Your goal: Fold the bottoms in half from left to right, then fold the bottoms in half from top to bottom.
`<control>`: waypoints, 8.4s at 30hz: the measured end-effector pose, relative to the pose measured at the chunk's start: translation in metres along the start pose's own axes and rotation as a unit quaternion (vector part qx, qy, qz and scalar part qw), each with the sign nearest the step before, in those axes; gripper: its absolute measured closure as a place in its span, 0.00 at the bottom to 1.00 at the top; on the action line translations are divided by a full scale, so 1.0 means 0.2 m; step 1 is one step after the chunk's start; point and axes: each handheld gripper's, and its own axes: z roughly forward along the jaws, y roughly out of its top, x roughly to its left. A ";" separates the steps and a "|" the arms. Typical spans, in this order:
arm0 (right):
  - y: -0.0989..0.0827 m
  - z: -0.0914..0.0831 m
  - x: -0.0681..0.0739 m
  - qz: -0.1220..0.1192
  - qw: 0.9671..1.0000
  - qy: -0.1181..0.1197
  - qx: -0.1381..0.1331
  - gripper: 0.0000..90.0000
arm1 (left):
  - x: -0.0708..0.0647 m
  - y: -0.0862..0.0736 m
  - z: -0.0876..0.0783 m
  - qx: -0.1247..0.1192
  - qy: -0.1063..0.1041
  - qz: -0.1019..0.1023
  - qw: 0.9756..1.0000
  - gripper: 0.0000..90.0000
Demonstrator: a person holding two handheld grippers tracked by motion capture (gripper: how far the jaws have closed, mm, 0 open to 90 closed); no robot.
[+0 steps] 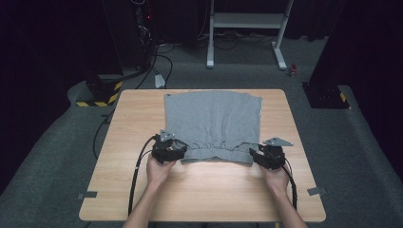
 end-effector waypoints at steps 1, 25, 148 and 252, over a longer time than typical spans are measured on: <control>0.01 0.03 0.02 -0.007 1.000 0.005 0.004 0.61 | 0.00 0.00 0.01 0.004 0.001 -0.002 1.000 0.34; 0.05 0.18 0.08 0.000 0.999 0.001 0.032 0.69 | -0.06 -0.01 0.16 0.032 0.017 -0.003 0.999 0.45; -0.24 -0.16 0.29 -0.064 0.996 0.051 0.041 0.48 | -0.16 -0.36 -0.24 0.038 -0.064 0.028 0.997 0.36; -0.15 -0.05 1.11 -0.215 0.944 0.244 0.051 0.42 | 0.46 0.08 0.18 0.076 0.087 -0.073 0.991 0.59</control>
